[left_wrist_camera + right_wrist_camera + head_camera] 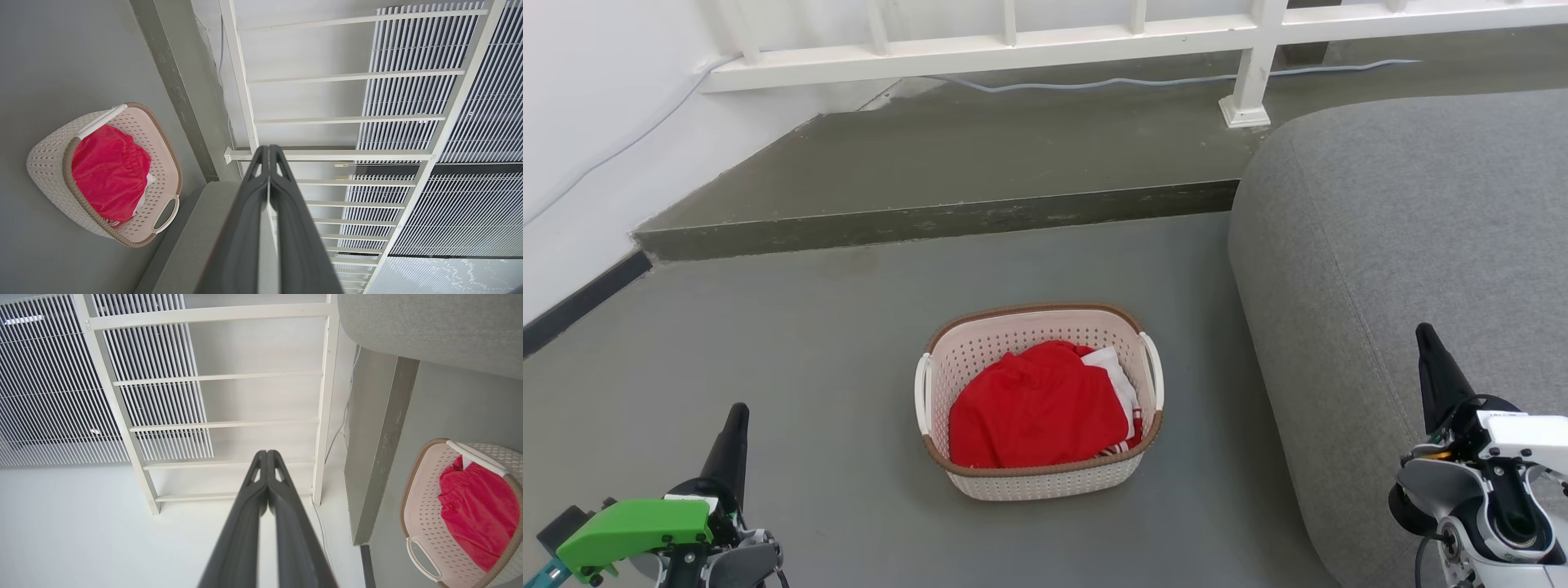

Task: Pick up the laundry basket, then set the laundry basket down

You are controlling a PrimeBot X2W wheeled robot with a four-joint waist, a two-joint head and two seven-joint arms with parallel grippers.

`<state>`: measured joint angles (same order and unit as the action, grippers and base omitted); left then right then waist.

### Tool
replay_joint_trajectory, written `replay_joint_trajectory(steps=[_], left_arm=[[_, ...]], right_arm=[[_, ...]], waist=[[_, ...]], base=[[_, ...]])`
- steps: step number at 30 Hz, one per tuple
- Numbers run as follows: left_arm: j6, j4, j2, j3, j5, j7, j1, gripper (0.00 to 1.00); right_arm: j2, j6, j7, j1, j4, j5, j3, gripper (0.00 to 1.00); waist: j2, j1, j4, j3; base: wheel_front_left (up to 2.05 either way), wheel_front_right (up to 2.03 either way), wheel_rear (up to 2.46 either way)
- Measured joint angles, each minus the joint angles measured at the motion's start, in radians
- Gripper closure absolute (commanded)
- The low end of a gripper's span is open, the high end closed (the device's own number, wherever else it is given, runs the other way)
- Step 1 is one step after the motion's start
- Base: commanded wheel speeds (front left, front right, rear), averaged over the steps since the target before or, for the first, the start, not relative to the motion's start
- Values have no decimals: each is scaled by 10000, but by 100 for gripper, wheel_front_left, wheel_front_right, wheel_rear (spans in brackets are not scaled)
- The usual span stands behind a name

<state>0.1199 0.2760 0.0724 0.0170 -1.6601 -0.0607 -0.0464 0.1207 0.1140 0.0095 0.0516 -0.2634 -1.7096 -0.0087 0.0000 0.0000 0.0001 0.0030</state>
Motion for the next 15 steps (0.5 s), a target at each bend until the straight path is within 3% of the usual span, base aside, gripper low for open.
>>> replay_joint_trajectory(steps=[15], left_arm=[[2,13,0,13,0,0,-11,100]], right_arm=[[-2,2,2,11,-35,0,-17,100]], waist=[[0,0,0,-2]], base=[[0,0,0]])
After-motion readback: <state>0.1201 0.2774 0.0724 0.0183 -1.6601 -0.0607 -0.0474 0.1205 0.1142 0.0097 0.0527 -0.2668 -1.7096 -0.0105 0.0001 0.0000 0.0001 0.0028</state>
